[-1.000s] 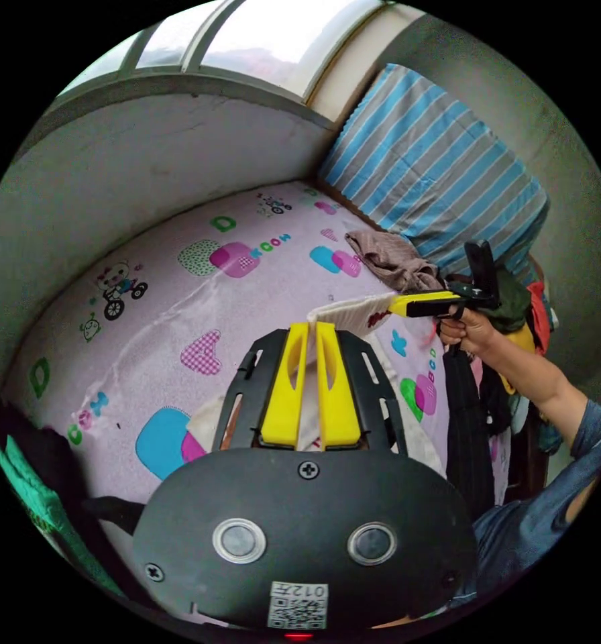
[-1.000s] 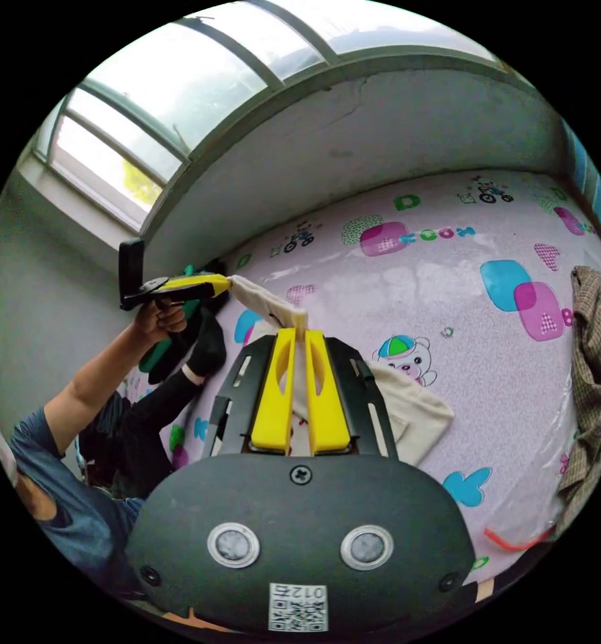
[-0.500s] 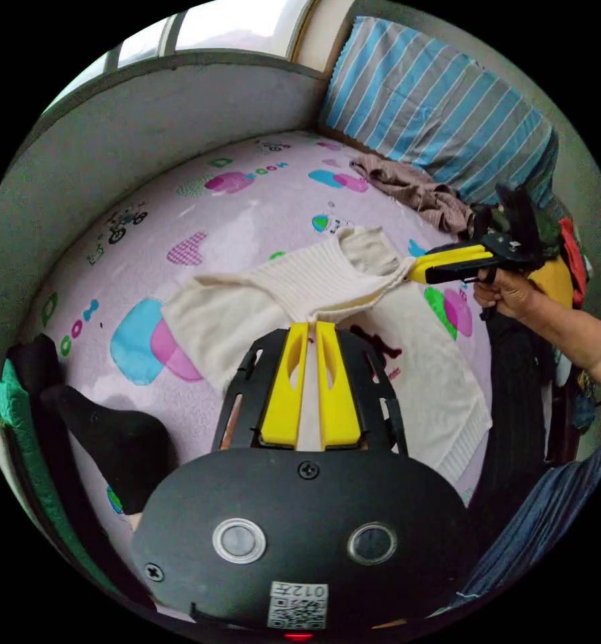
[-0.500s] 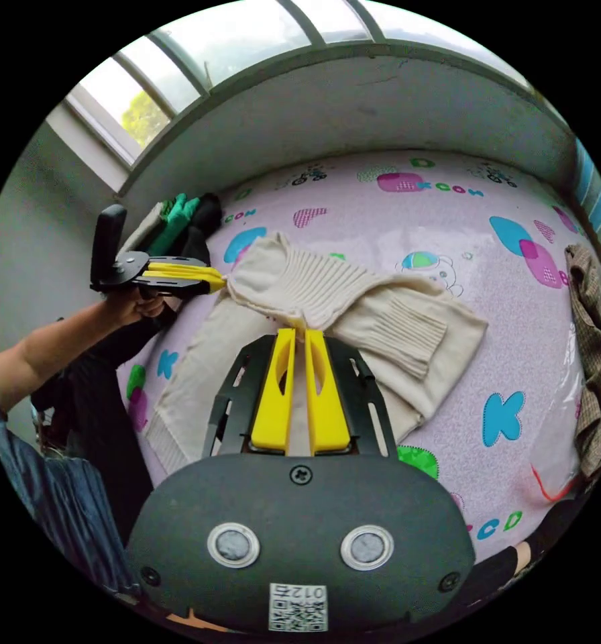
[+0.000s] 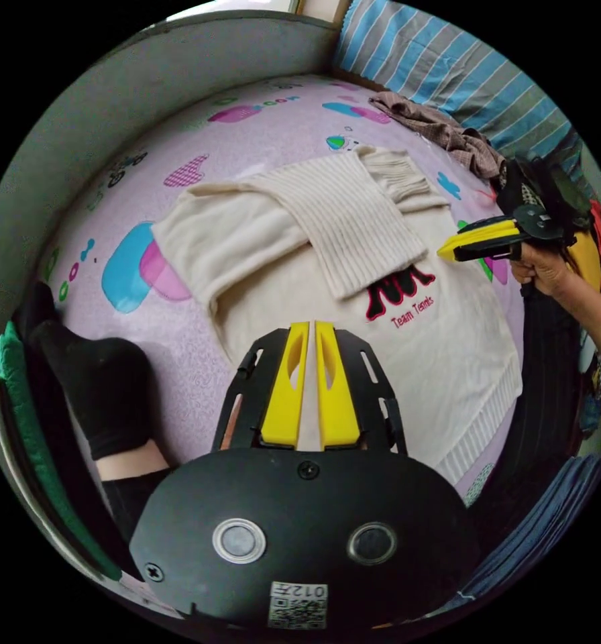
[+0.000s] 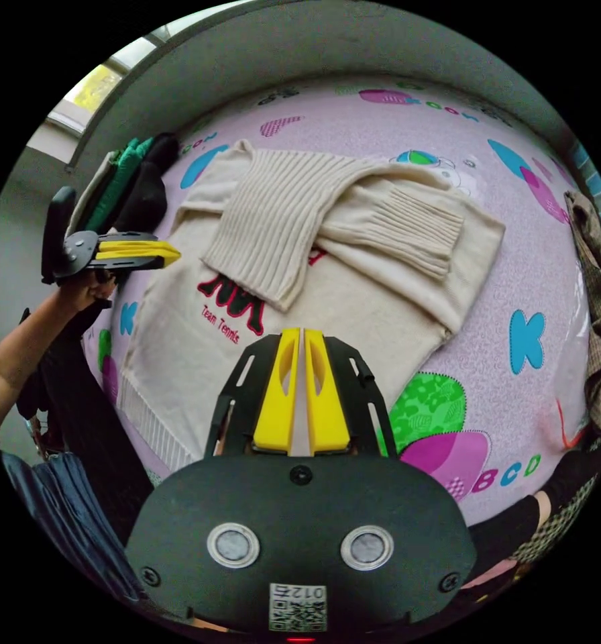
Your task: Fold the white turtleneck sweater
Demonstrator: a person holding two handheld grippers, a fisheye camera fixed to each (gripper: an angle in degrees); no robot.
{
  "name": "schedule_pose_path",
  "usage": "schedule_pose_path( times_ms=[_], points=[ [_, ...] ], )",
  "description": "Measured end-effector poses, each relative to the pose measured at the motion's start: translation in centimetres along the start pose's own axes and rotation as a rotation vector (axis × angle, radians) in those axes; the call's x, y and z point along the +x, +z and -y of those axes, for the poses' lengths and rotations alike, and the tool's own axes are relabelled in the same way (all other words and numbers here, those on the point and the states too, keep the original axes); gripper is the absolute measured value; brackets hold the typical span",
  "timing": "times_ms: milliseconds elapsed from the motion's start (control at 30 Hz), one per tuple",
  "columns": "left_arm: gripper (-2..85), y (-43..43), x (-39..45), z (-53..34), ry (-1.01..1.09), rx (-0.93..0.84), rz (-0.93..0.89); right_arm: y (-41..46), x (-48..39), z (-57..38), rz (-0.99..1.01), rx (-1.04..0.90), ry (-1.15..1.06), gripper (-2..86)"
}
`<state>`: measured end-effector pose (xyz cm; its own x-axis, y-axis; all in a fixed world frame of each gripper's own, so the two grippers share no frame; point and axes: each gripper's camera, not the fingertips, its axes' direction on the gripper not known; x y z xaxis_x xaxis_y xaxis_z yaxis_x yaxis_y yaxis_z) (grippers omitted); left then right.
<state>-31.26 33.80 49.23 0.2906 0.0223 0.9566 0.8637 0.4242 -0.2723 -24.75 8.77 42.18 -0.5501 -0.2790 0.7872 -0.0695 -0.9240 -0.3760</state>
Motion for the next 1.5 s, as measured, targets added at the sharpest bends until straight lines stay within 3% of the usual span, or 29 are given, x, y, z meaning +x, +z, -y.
schedule_pose_path(
  times_ms=[267,400,633,800,1200,1500],
  points=[
    [0.5,1.5,4.1,5.5,-0.014,0.066,0.01,1.2,-3.6,5.5,-0.035,0.044,-0.05,-0.8],
    [0.4,5.1,6.0,6.4,-0.013,-0.031,0.118,3.9,-5.0,7.9,-0.136,-0.048,-0.082,-0.9],
    [0.0,7.0,7.5,6.4,0.01,-0.04,0.204,6.4,-7.0,11.3,-0.239,-0.276,-0.138,-0.9],
    [0.1,8.4,8.0,6.9,-0.001,-0.037,0.22,8.0,-7.4,13.3,-0.256,-0.317,-0.079,-0.8],
    [0.7,8.3,5.3,5.6,-0.169,-0.016,0.061,6.9,-3.7,9.4,-0.044,-0.031,0.102,-0.8],
    [0.5,9.2,3.8,0.5,-0.274,-0.063,0.047,8.5,-3.8,4.6,-0.052,-0.071,0.043,-0.8]
  ],
)
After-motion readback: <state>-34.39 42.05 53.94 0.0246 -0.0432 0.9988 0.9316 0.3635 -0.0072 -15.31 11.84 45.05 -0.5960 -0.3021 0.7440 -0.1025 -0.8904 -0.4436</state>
